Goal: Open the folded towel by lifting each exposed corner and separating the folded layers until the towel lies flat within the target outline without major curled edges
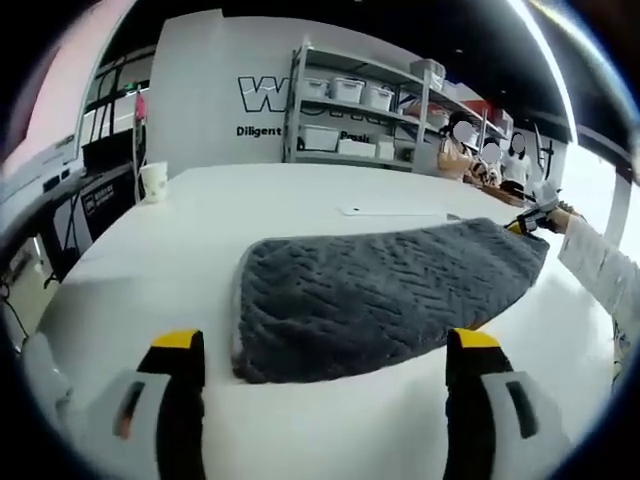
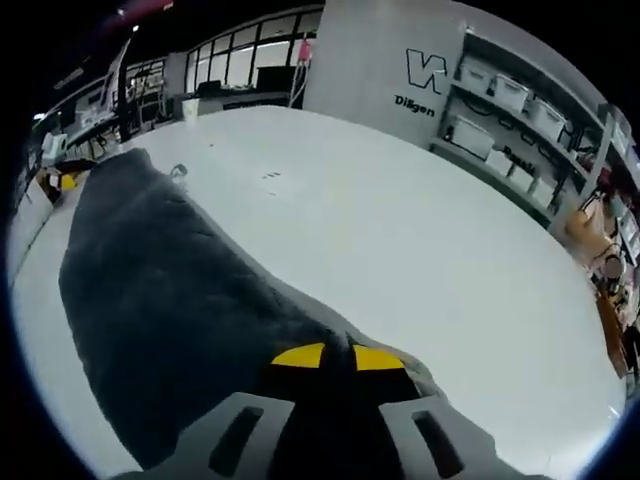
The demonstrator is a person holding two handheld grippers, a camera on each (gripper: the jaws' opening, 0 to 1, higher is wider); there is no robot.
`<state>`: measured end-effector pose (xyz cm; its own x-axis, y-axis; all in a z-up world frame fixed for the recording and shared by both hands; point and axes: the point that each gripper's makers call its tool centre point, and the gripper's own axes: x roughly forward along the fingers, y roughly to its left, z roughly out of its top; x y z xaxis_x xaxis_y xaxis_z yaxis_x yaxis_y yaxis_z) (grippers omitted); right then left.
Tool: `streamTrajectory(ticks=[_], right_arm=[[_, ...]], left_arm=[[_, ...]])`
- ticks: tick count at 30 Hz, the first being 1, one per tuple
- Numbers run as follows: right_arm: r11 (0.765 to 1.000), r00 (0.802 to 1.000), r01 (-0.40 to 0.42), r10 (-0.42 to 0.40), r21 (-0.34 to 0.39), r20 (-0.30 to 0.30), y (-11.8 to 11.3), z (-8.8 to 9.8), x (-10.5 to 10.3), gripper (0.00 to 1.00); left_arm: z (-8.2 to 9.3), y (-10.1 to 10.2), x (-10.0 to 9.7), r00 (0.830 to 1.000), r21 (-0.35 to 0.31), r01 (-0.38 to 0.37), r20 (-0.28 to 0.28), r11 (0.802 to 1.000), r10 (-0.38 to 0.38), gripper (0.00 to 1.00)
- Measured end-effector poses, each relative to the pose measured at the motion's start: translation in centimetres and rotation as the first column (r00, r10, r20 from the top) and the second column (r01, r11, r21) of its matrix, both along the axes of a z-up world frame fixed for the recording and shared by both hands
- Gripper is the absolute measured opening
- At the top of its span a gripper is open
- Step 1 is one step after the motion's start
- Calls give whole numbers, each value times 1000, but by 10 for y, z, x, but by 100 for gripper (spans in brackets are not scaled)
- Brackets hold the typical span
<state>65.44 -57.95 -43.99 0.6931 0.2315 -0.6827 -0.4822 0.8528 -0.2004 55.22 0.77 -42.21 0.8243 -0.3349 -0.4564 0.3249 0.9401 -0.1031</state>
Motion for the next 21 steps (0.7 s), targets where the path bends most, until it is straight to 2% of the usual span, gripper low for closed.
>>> streamTrajectory(ticks=[11,17,18,20,21], right_arm=[[994,999,46,-44,-103,17,-28,1,5,2],[991,997,70,-68,-114,23,-34,2,8,4],[990,997,72,-69,-117,24,-34,2,9,6],[980,995,97,-91,-171,45,-39,6,11,13],[973,993,111,-101,-200,60,-43,10,12,20]], left_arm=[[0,1,0,1000,3,-1,-1,1000,1,99],[0,2,0,1000,0,-4,-1,1000,4,99],[0,2,0,1000,3,-5,-2,1000,5,99],[1,2,0,1000,5,-6,1,1000,6,99],[2,2,1,1000,4,-5,3,1000,5,99]])
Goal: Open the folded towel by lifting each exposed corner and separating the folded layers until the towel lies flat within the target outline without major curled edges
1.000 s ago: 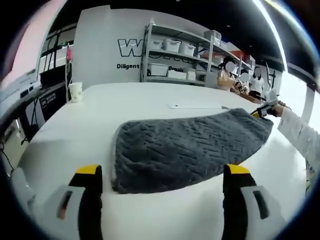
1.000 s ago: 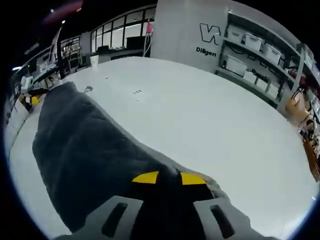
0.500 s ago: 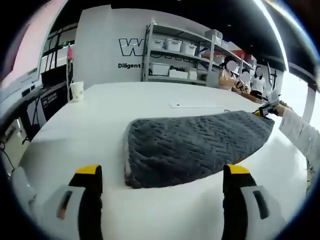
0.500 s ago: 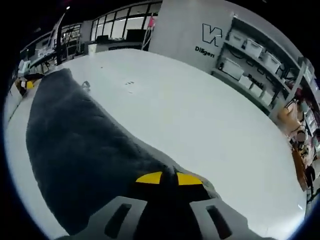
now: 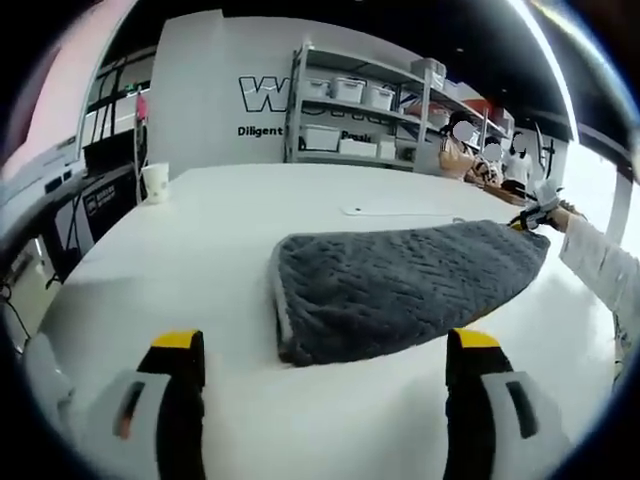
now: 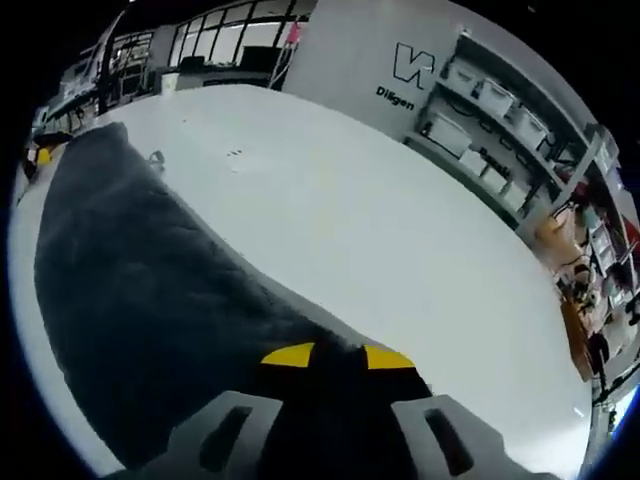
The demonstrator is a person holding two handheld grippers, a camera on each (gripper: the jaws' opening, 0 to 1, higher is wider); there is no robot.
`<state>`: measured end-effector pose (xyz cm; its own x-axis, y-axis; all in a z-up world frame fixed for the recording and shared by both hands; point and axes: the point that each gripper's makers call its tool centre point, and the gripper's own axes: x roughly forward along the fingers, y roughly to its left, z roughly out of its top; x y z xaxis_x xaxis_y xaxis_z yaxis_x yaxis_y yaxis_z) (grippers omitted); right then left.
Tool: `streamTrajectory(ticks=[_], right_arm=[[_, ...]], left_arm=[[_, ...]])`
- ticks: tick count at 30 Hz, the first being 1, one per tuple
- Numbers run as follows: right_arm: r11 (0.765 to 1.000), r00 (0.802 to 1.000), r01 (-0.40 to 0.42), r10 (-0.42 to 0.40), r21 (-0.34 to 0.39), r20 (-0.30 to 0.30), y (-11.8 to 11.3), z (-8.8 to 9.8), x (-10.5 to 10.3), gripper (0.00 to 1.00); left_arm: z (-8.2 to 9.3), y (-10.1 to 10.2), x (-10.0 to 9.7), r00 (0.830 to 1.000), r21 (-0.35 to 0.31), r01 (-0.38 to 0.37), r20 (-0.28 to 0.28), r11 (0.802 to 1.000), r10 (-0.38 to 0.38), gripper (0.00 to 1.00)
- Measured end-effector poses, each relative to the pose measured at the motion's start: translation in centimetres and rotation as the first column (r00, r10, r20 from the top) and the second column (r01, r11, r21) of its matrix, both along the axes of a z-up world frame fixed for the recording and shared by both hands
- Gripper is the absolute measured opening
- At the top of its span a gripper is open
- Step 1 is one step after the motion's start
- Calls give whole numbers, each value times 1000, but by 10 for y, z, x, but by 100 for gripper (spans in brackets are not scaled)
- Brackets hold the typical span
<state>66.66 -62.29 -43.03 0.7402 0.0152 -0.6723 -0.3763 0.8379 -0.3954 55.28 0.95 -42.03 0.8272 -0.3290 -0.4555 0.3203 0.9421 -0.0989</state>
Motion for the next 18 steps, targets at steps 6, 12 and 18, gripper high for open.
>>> streamTrajectory(ticks=[6,12,18], right_arm=[[986,994,104,-99,-132,49,-18,20,-6,63],[987,990,142,-141,-71,30,-15,30,-30,90],[992,992,129,-129,0,10,0,35,-54,99]], left_arm=[[0,-1,1,1000,0,3,-3,1000,-3,99],[1,-3,1,1000,-3,3,2,1000,-3,99],[3,-5,2,1000,-5,9,8,1000,-9,99]])
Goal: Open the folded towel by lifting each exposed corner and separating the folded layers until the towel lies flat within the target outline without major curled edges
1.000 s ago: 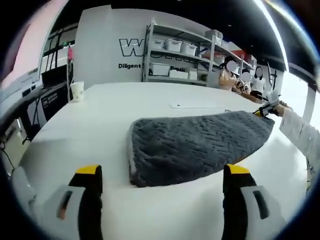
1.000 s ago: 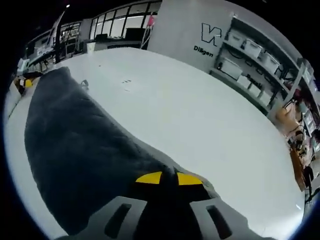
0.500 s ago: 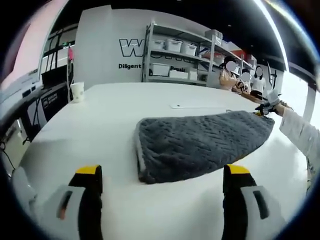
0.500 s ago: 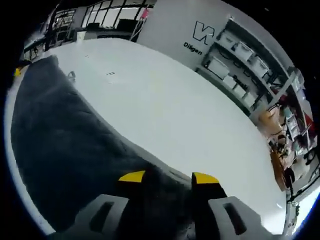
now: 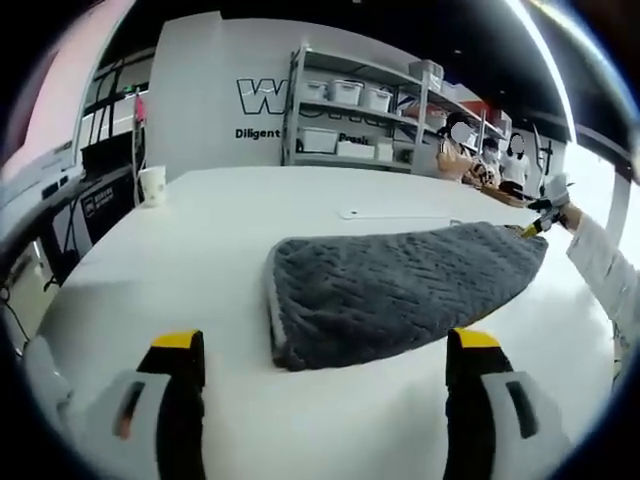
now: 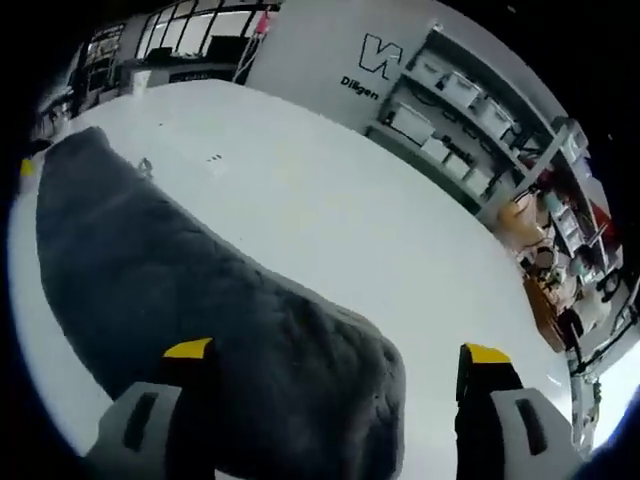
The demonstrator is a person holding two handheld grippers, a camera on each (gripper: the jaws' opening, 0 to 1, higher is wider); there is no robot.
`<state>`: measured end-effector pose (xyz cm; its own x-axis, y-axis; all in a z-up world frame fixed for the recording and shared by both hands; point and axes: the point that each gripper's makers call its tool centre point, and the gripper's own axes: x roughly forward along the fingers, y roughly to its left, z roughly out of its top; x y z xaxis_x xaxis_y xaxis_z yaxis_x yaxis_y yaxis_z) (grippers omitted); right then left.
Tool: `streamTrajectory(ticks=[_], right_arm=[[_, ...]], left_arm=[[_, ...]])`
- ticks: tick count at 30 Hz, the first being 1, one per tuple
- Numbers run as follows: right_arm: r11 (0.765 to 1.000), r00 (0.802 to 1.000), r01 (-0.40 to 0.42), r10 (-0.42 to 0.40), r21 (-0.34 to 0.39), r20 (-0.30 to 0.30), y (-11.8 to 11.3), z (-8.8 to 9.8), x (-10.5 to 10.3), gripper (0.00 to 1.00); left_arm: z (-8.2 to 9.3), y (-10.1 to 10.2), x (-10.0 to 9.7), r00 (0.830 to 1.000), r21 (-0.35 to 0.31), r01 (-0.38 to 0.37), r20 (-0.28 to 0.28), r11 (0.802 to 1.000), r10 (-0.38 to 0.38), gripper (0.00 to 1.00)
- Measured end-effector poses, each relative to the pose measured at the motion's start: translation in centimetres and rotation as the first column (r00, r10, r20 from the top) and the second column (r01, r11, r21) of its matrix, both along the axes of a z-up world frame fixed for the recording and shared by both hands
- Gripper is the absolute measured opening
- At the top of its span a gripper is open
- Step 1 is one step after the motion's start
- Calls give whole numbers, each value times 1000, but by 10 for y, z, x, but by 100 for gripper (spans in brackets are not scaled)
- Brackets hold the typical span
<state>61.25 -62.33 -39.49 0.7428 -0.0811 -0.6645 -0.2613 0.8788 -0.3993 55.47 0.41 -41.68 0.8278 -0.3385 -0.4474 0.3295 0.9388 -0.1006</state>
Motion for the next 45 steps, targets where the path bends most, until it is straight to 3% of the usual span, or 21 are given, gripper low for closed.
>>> streamTrajectory(ticks=[4,12,16,20,23,29,33,40,45], right_arm=[[996,999,-16,13,84,29,18,7,-14,99],[982,992,-53,31,183,122,57,23,-41,99],[974,988,-78,47,211,145,70,18,-48,99],[950,983,-102,51,296,176,85,11,-50,99],[950,983,-146,109,275,146,93,9,-57,99],[930,970,-167,95,327,224,100,20,-68,99],[919,967,-183,105,348,231,104,18,-68,99],[915,969,-184,108,358,223,103,13,-68,99],[912,963,-197,111,359,246,105,22,-69,99]], left_arm=[[0,-1,1,1000,-2,3,0,1000,-3,99],[2,-3,3,1000,-1,-3,9,1000,3,99],[1,0,4,1000,16,-14,8,1000,14,99],[4,0,5,1000,24,-23,21,999,23,99],[7,0,6,999,31,-28,30,999,27,99],[13,0,11,997,35,-56,61,998,54,96],[19,2,17,992,17,-91,95,996,89,93],[26,3,35,985,-12,-98,142,995,99,81],[31,9,53,981,13,-109,162,994,106,71]])
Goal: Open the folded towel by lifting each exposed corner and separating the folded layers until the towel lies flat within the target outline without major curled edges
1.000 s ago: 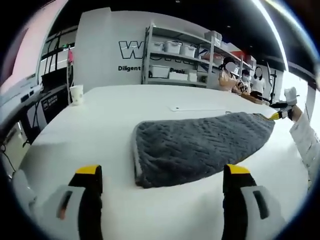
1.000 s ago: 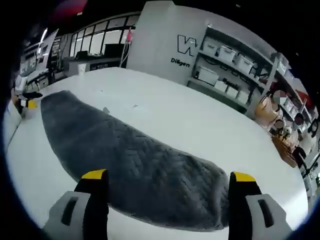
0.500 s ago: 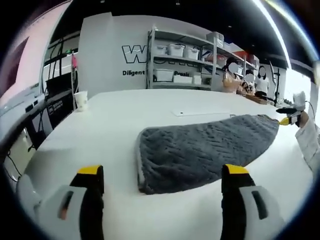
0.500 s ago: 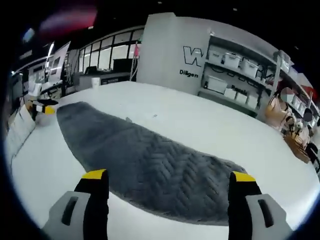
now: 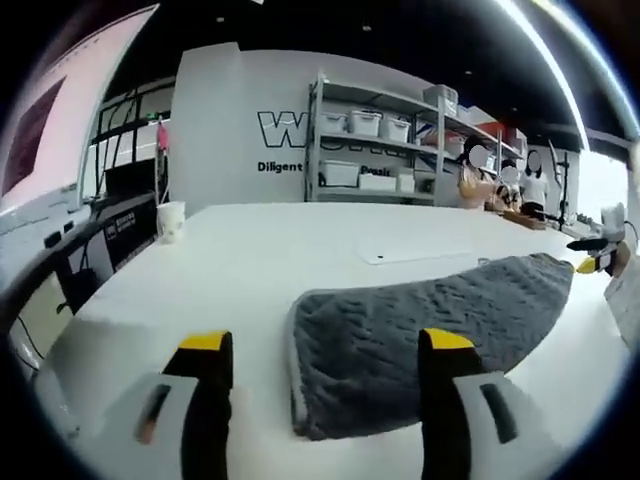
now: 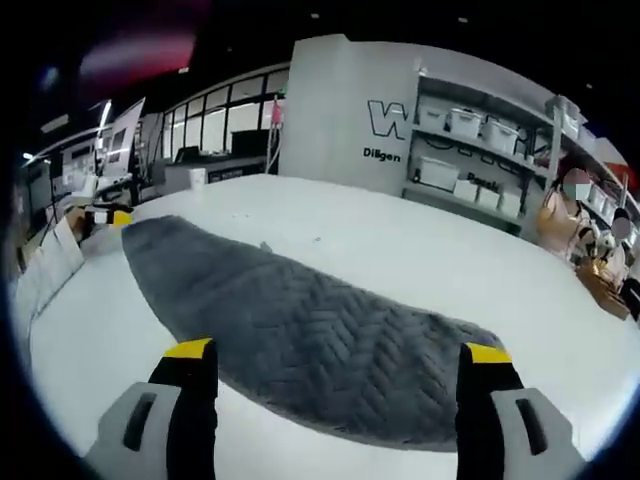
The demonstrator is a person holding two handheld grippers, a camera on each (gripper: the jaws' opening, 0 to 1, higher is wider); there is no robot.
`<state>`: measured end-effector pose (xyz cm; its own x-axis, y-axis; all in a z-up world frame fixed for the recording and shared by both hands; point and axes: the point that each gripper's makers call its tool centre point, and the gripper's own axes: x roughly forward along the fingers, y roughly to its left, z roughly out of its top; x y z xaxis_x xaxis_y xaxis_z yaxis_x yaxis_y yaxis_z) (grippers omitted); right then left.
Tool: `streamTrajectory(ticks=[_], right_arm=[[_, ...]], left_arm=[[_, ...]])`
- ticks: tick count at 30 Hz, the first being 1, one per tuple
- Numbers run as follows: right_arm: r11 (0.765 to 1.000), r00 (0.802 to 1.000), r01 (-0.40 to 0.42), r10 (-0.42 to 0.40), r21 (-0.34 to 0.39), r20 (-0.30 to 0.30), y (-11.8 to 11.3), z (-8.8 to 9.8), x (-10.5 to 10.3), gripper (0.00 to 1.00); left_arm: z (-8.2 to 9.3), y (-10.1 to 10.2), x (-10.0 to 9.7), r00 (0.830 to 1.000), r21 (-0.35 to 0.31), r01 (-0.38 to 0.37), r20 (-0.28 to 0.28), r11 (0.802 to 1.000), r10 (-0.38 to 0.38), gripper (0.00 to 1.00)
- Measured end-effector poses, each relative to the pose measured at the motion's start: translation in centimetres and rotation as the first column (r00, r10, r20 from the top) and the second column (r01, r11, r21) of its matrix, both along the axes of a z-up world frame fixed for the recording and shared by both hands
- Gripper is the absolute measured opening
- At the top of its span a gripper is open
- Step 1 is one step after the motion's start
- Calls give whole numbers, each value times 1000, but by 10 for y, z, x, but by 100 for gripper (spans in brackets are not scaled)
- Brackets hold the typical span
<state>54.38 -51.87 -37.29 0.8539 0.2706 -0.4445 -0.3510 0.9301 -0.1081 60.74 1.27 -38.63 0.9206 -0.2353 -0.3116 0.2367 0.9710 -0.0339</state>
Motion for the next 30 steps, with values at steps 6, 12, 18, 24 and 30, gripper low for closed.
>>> streamTrajectory(ticks=[6,12,18,24,30], right_arm=[[1000,1000,-3,3,2,14,1,5,0,99],[1000,1000,-9,8,10,27,3,9,0,99],[1000,999,-20,20,9,25,6,8,0,99],[1000,999,-30,29,7,21,9,8,-1,99],[1000,1000,-23,23,11,17,7,6,-1,99]], left_arm=[[0,0,28,1000,27,7,-3,1000,-7,59],[-11,-7,56,999,7,44,-17,999,-44,44],[-25,-9,71,997,-26,59,-47,998,-60,29],[-43,-12,71,992,5,94,-86,996,-93,18],[-43,-15,71,991,56,121,-71,991,-117,11]])
